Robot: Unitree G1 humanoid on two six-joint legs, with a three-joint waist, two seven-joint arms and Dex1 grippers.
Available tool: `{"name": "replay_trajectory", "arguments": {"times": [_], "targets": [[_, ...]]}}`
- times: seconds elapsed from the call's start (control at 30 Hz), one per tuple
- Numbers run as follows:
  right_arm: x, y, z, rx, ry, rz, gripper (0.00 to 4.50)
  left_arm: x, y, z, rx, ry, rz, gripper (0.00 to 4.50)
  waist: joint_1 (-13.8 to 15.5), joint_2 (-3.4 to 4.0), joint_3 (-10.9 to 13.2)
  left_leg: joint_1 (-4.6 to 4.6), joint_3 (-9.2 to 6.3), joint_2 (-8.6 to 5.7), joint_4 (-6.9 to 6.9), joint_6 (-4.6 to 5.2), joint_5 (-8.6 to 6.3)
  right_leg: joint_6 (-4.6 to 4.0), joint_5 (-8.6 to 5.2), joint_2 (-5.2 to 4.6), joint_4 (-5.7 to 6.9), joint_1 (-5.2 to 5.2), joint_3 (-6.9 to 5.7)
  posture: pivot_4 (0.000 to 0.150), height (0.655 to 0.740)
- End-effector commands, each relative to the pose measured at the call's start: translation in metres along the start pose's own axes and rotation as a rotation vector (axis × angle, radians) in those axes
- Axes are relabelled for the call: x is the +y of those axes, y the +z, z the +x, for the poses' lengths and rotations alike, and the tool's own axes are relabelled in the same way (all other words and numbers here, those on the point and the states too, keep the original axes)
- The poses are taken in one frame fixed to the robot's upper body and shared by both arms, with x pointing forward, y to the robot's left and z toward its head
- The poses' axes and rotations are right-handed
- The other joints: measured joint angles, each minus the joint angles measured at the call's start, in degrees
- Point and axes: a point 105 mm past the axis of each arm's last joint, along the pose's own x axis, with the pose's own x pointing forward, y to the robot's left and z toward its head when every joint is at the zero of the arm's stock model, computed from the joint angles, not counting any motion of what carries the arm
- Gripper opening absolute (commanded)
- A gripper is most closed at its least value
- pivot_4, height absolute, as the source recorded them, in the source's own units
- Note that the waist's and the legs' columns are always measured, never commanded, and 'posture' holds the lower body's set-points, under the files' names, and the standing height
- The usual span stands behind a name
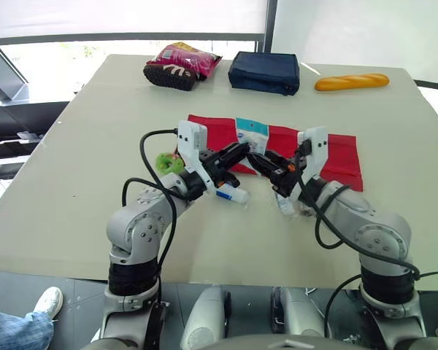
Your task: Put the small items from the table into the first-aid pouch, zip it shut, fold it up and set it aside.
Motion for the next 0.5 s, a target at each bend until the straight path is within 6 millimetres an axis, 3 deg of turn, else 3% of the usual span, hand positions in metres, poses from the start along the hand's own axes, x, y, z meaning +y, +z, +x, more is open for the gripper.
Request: {"name": "replay_trajectory", "arguments": {"times": [0.03, 0.27, 0.3, 0.33, 0.43, 0.5], "targets": [[0.002, 0.013, -0.002, -0.047, -0.001, -0.032, 0.09, -0.006, 0.009, -0.001, -0.029, -0.037, 0.03, 0.0, 0.02, 0.0, 0.0, -0.06, -0.08, 0.0, 0.01, -0.05, 0.03, -0.01, 0.0, 0.04, 0.0, -0.02, 0.0, 0.15, 0.7164], [-0.008, 0.014, -0.006, -0.044, -0.032, -0.034, 0.06, -0.001, 0.008, -0.007, -0.019, -0.041, 0.017, 0.0, 0.0, 0.0, 0.0, -0.12, -0.16, -0.03, 0.01, -0.07, 0.04, -0.01, 0.0, 0.07, 0.0, -0.05, -0.02, 0.15, 0.7164], [-0.01, 0.015, -0.007, -0.047, -0.04, -0.032, 0.06, 0.0, 0.008, -0.008, -0.017, -0.048, 0.006, 0.93, 0.0, 0.0, 0.0, -0.12, -0.16, -0.03, 0.01, -0.07, 0.04, -0.01, 0.0, 0.07, 0.0, -0.05, -0.01, 0.15, 0.7164], [-0.013, 0.016, -0.008, -0.05, -0.046, -0.03, 0.06, 0.001, 0.009, -0.01, -0.012, -0.056, -0.004, 1.14, 0.02, 0.01, 0.0, -0.12, -0.17, -0.03, 0.01, -0.07, 0.04, -0.01, 0.0, 0.07, 0.0, -0.04, -0.02, 0.15, 0.7164], [-0.024, 0.021, -0.017, -0.054, -0.072, -0.038, 0.06, 0.011, 0.013, -0.024, 0.029, -0.076, 0.068, 2.35, -0.05, 0.02, 0.01, -0.14, -0.2, -0.03, 0.01, -0.07, 0.05, -0.02, -0.01, 0.08, 0.0, -0.05, -0.01, 0.15, 0.7164], [-0.03, 0.023, -0.025, -0.05, -0.077, -0.048, 0.06, 0.026, 0.015, -0.033, 0.073, -0.063, 0.149, 3.37, -0.17, 0.03, 0.02, -0.14, -0.2, -0.07, 0.0, -0.07, 0.05, -0.03, -0.02, 0.1, 0.0, -0.06, -0.01, 0.15, 0.7164]]}}
